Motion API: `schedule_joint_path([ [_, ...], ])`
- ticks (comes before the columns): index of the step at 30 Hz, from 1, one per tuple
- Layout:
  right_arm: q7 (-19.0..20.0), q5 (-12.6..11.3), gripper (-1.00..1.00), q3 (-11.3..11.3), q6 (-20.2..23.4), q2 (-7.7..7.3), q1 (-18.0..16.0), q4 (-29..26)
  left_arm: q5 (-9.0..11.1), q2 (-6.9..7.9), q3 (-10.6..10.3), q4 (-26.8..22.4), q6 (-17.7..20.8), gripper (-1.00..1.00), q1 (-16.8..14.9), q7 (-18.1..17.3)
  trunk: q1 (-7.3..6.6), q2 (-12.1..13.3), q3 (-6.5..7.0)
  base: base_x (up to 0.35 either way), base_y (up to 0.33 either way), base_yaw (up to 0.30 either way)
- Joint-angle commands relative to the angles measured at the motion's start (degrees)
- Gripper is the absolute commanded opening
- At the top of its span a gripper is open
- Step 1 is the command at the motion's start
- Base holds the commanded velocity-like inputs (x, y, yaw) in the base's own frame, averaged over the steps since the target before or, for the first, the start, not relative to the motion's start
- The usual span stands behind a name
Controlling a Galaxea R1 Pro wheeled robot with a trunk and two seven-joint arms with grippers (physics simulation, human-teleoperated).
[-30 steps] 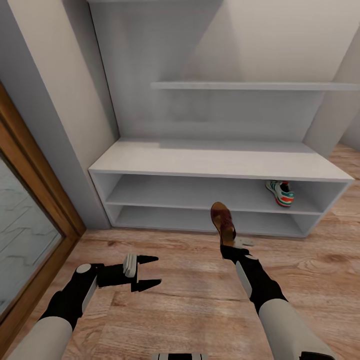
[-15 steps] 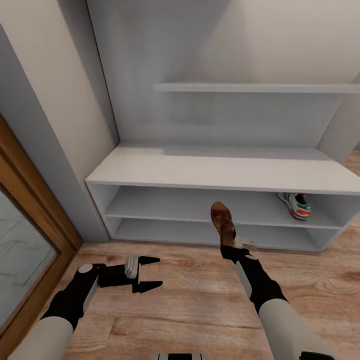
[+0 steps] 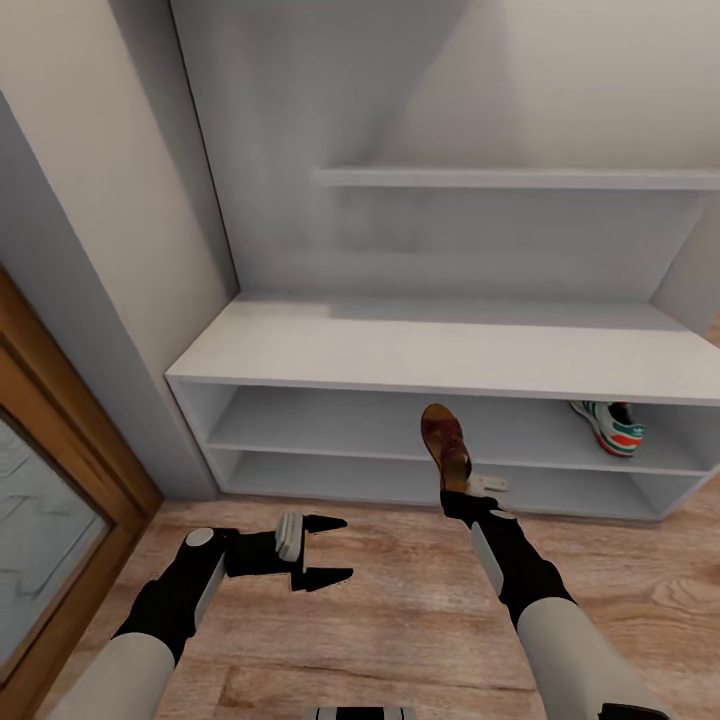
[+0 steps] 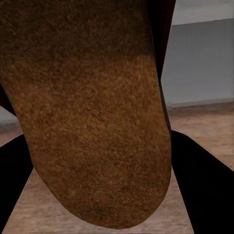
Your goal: Pick up the two gym shoes and the two sandals from the corridor floor and place them onto the hallstand (shoe rack) in the corridor, making sure they are on the rack and not on the floor. Arrange them so the two gym shoes are next to each other and the two sandals are next to each other.
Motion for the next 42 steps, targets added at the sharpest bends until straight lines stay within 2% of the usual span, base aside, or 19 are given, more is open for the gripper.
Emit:
schedule_joint_path([
  [1, -0.09, -0.05, -1.00, -0.16, 0.31, 0.06, -0.02, -0.11, -0.15, -0.14, -0.05, -0.02, -0.05, 1.00, -0.02, -0.16, 0.01, -0.02, -0.05, 0.266, 0.001, 0.000],
  [12, -0.09, -0.07, -1.00, -0.19, 0.31, 0.03, -0.02, -0.12, -0.08, -1.32, -0.28, 0.05, -0.05, 1.00, -0.02, -0.16, 0.01, -0.02, -0.05, 0.294, -0.019, 0.000],
  [16, -0.09, -0.04, -1.00, -0.19, 0.31, 0.01, -0.02, -0.16, -0.08, -1.49, -0.29, 0.05, -0.05, 1.00, -0.02, -0.16, 0.01, -0.02, -0.05, 0.046, 0.028, 0.000],
  [25, -0.09, -0.02, -1.00, -0.19, 0.31, 0.01, -0.02, -0.19, -0.08, -1.55, -0.32, 0.05, -0.05, 1.00, -0.02, -0.16, 0.01, -0.02, -0.05, 0.087, 0.256, 0.000],
  [36, -0.09, -0.03, -1.00, -0.19, 0.31, 0.01, -0.02, -0.19, 0.03, -1.59, -0.32, 0.11, -0.05, 1.00, -0.02, -0.16, 0.01, -0.02, -0.05, 0.032, 0.029, 0.000],
  [42, -0.09, -0.02, -1.00, -0.19, 0.31, 0.03, -0.02, -0.19, 0.01, -3.70, -0.30, 0.14, -0.05, 1.00, -0.02, -0.16, 0.01, -0.02, -0.05, 0.235, 0.000, 0.000],
])
